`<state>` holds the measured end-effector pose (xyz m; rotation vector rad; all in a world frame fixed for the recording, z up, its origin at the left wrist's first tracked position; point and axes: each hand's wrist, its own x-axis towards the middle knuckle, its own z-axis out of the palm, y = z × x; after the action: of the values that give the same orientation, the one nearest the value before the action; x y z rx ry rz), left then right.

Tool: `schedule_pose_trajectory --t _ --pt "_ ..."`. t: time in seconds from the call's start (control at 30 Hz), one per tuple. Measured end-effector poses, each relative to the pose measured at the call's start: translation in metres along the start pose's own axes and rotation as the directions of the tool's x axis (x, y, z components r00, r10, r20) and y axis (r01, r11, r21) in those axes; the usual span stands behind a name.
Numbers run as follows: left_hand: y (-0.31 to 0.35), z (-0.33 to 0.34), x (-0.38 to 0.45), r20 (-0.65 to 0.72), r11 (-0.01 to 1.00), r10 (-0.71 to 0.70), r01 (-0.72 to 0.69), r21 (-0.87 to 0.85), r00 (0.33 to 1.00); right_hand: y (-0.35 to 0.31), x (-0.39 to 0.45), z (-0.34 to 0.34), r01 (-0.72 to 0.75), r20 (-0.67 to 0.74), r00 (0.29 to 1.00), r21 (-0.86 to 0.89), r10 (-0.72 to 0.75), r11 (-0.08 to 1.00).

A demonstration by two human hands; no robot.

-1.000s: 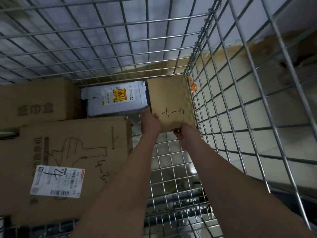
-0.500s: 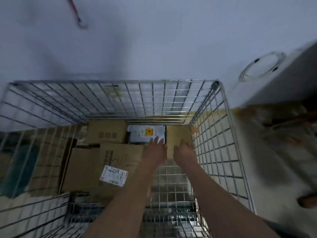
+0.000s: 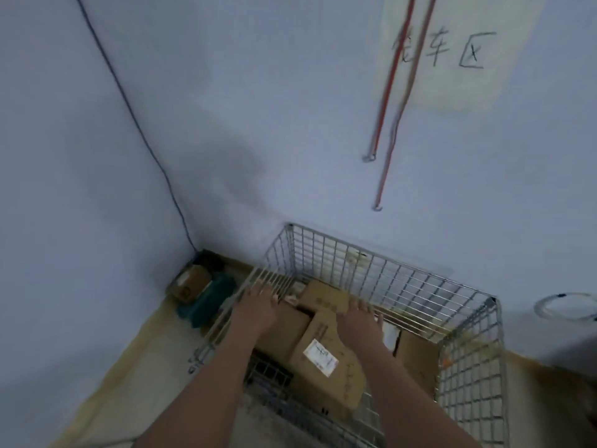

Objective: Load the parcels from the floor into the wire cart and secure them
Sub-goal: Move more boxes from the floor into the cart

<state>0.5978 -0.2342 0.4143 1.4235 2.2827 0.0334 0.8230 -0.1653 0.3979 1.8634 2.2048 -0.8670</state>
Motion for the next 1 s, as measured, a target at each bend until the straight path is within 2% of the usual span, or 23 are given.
schedule_pose_trajectory --t 0.13,0.27,0.4,0.53,0.67,1.0 --pt "-0.11 -0.058 -0.05 -0.018 0.99 -0.144 0.144 -0.013 0.989 -0.116 -0.043 -0.001 0.118 -0.002 0.993 -0.052 -0.118 0.992" --pt "-0.216 -0.097 -0.094 -0.122 0.965 -0.259 0.252 -0.068 0.958 -0.212 -0.076 0.018 0.228 0.013 0.973 -0.116 -0.228 0.967" --pt "-0.283 -0.113 -0.132 -0.138 0.939 -0.341 0.331 -0.091 0.93 -0.289 -0.105 0.043 0.32 0.066 0.947 -0.201 -0.313 0.926" --pt "-0.32 -0.11 -0.149 -0.115 0.913 -0.395 0.377 -0.156 0.911 -0.346 -0.119 0.068 0.385 0.113 0.923 -0.218 -0.368 0.897" --pt "-0.331 -0.112 -0.143 -0.106 0.906 -0.407 0.385 -0.176 0.907 -0.373 -0.11 0.09 0.432 0.131 0.902 -0.281 -0.412 0.857" --pt "-0.356 -0.149 -0.056 -0.113 0.901 -0.424 0.407 -0.148 0.898 -0.419 -0.022 0.087 0.441 0.163 0.897 -0.33 -0.41 0.834"
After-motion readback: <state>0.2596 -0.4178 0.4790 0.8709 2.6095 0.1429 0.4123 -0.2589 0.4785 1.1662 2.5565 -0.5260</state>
